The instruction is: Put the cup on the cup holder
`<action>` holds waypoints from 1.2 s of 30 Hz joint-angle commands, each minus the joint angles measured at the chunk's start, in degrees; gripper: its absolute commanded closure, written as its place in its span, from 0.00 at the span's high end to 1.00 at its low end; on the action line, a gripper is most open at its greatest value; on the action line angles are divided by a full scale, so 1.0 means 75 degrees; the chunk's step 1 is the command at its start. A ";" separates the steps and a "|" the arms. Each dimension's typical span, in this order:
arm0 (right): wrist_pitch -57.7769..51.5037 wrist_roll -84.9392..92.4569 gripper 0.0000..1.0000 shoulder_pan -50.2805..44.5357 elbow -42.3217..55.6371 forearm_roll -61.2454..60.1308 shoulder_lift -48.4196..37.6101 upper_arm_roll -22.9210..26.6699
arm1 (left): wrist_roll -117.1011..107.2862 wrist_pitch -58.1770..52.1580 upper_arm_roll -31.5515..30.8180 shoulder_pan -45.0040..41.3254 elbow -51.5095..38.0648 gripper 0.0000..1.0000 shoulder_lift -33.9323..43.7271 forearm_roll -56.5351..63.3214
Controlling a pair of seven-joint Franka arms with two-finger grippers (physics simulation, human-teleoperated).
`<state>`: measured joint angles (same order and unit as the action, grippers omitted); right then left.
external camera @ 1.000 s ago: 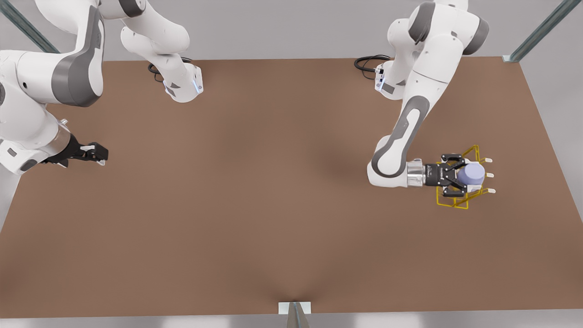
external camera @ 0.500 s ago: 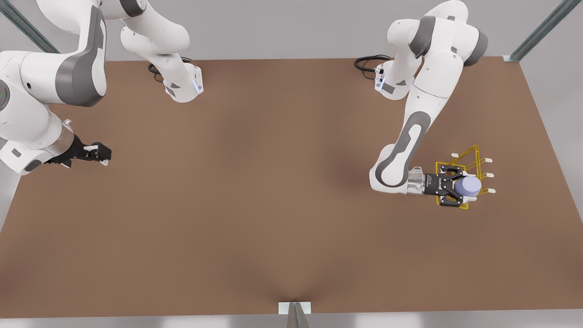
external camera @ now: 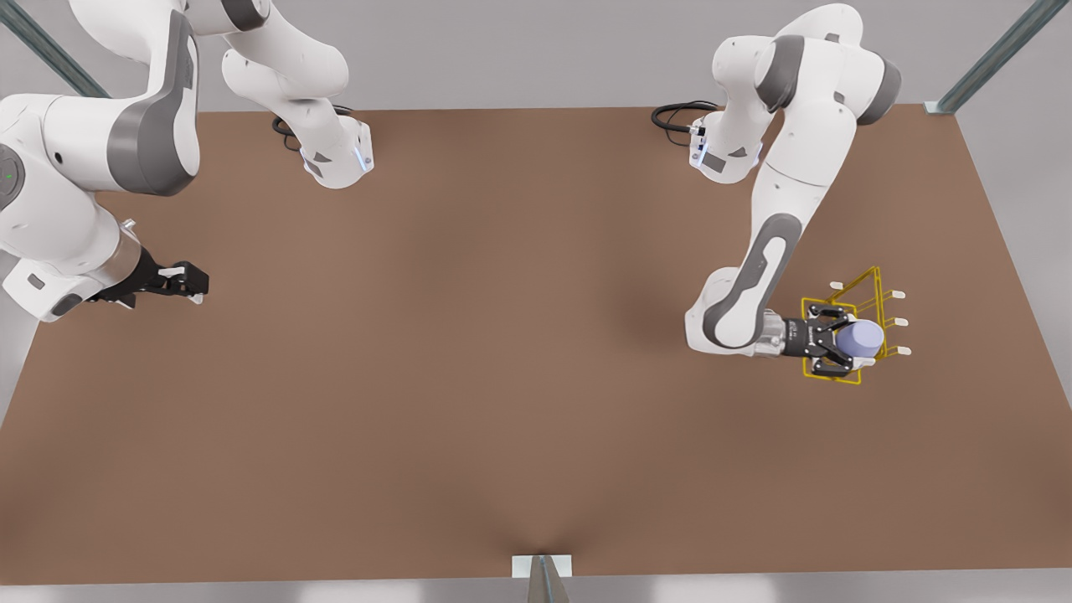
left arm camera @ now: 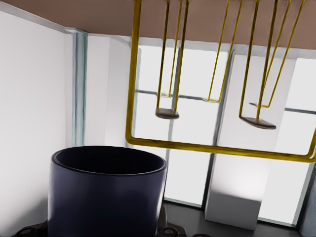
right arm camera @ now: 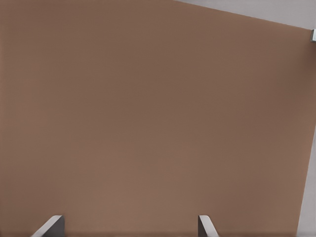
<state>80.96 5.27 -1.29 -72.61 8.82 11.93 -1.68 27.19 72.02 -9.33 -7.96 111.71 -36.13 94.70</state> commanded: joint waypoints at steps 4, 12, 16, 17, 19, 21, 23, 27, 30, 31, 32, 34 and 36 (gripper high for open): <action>-0.0014 0.0000 1.00 -0.0004 0.0002 -0.0004 -0.0009 0.0001 | -0.1280 0.0077 0.0002 0.0030 0.0000 0.70 -0.0093 -0.0064; -0.0002 0.0000 1.00 -0.0004 0.0002 -0.0004 -0.0009 0.0001 | -0.1562 0.0077 -0.0010 -0.0005 0.0106 0.70 -0.0164 -0.0439; -0.0002 0.0000 1.00 0.0008 0.0002 -0.0004 -0.0009 0.0001 | -0.1726 0.0194 -0.0010 -0.0005 0.0094 0.70 -0.0281 -0.0498; -0.0002 0.0000 1.00 0.0008 0.0002 -0.0004 -0.0009 0.0001 | -0.1726 0.0194 -0.0010 -0.0005 0.0094 0.70 -0.0316 -0.0533; -0.0002 -0.0012 1.00 0.0008 0.0002 -0.0004 -0.0009 0.0001 | -0.1738 0.0183 -0.0010 -0.0016 0.0094 0.70 -0.0316 -0.0533; -0.0002 -0.0012 1.00 0.0008 0.0002 -0.0004 -0.0009 0.0001 | -0.1738 0.0183 -0.0010 -0.0016 0.0094 1.00 -0.0316 -0.0545; -0.0014 0.0000 1.00 -0.0004 0.0002 -0.0004 -0.0009 0.0001 | -0.1738 0.0183 -0.0010 -0.0016 0.0094 1.00 -0.0316 -0.0533; -0.0014 0.0000 1.00 -0.0004 0.0002 -0.0004 -0.0009 0.0001 | -0.1832 0.0183 -0.0010 -0.0016 0.0094 1.00 -0.0328 -0.0533; -0.0002 0.0000 1.00 -0.0004 0.0002 -0.0004 -0.0009 0.0001 | -0.1820 0.0136 -0.0010 -0.0040 0.0094 1.00 -0.0328 -0.0533; -0.0002 0.0000 1.00 -0.0004 0.0002 -0.0004 -0.0009 0.0001 | -0.1808 0.0112 -0.0010 -0.0040 0.0094 1.00 -0.0328 -0.0545; -0.0002 0.0000 1.00 -0.0004 0.0002 -0.0004 -0.0009 0.0001 | -0.1808 0.0101 -0.0010 -0.0075 0.0094 1.00 -0.0316 -0.0545; -0.0002 0.0000 1.00 -0.0004 0.0002 -0.0004 -0.0009 0.0001 | -0.1773 0.0066 -0.0021 -0.0087 0.0094 1.00 -0.0281 -0.0545; -0.0002 0.0000 1.00 -0.0004 0.0002 -0.0004 -0.0009 0.0001 | -0.1691 0.0042 -0.0057 -0.0098 0.0082 1.00 -0.0117 -0.0545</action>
<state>80.96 5.27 -1.32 -72.62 8.82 11.93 -1.67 16.19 72.81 -9.79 -8.65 112.37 -37.29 90.61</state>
